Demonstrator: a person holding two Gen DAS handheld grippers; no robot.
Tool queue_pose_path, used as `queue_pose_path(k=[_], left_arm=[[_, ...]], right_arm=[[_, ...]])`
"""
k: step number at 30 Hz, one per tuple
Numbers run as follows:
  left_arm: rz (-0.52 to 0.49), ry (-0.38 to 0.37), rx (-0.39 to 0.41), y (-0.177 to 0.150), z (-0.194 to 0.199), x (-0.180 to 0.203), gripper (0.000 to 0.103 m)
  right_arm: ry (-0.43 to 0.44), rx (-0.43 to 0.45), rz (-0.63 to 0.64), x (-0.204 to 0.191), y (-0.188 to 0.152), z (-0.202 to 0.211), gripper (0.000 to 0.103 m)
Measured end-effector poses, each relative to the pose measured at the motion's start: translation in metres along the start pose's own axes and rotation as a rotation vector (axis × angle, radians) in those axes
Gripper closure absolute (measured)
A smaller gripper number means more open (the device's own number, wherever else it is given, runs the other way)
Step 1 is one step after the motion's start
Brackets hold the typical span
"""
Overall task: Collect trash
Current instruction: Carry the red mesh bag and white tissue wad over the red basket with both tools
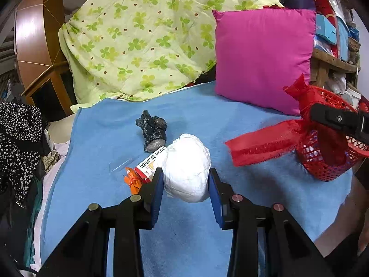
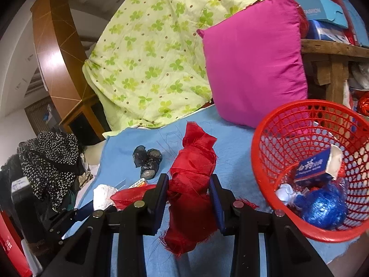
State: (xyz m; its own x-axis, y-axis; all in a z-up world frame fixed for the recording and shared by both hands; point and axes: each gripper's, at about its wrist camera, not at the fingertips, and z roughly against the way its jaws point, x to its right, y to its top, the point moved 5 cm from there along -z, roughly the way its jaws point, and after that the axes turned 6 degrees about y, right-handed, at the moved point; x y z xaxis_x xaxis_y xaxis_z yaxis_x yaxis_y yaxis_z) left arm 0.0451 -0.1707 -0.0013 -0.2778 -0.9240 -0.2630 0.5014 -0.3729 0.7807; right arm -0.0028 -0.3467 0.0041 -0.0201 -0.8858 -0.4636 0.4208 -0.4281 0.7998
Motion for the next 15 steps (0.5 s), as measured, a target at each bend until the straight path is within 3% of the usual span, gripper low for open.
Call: queue_pose_path(k=[15], left_arm=[[-0.042, 0.008, 0.084, 0.026, 0.044, 0.016, 0.063]], right_arm=[[-0.008, 0.161, 0.002, 0.011, 0.011, 0.06, 0.065]])
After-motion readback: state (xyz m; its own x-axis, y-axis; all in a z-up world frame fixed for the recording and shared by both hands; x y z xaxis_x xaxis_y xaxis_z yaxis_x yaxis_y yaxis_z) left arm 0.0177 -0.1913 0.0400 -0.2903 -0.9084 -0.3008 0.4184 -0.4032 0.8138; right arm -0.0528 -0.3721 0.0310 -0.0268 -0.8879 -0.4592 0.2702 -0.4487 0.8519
